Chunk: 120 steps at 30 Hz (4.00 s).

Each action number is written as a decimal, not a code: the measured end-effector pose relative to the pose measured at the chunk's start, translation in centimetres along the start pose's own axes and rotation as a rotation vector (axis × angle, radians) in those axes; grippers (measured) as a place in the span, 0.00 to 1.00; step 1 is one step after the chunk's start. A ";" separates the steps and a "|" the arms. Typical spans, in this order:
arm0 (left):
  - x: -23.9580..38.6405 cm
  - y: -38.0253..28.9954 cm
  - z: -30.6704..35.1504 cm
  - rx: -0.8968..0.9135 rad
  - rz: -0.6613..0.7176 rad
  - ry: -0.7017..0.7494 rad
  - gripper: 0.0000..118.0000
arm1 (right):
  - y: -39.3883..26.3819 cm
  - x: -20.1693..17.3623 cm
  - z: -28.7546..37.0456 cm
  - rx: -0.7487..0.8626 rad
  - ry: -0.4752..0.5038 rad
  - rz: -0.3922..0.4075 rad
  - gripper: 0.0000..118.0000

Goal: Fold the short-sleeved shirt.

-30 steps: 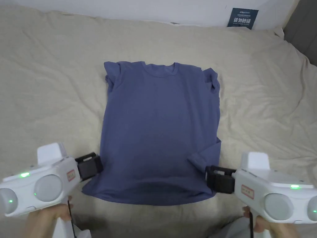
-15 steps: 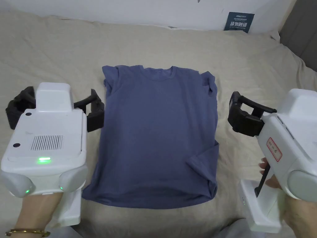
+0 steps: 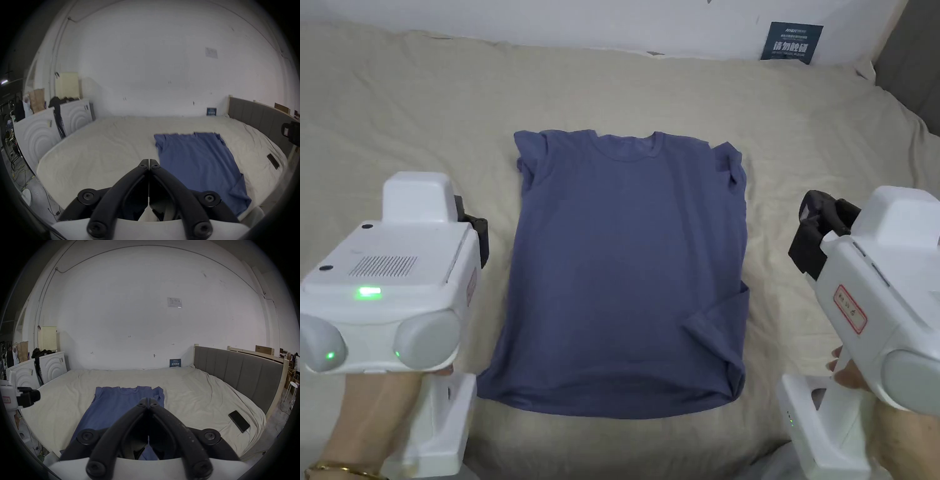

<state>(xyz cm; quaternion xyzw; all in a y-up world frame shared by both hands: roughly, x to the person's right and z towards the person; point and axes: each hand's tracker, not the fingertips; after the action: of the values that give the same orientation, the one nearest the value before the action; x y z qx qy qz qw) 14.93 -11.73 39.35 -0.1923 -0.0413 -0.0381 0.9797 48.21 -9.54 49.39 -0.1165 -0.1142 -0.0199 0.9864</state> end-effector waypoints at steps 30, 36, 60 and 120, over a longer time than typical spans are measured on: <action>1.0 -10.0 -6.6 -0.631 0.096 -0.115 0.02 | -1.4 0.3 -4.4 -0.182 0.049 0.017 0.02; 0.2 -8.1 -3.7 -0.514 0.143 -0.147 0.02 | 4.3 -1.2 -12.6 -0.269 0.197 0.104 0.64; 0.2 -10.1 -5.8 -0.687 0.245 -0.115 0.02 | 2.6 -26.5 -62.3 -0.816 0.293 0.351 0.97; -11.4 36.1 3.0 0.277 0.090 0.017 0.02 | 39.8 9.6 -0.2 -0.069 0.070 -0.126 0.04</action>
<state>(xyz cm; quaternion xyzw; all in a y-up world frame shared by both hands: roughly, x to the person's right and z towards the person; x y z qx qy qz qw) 6.70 23.39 27.58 -0.0567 -0.0292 0.0103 0.9979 60.17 28.98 42.39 -0.1421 -0.0860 -0.0898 0.9820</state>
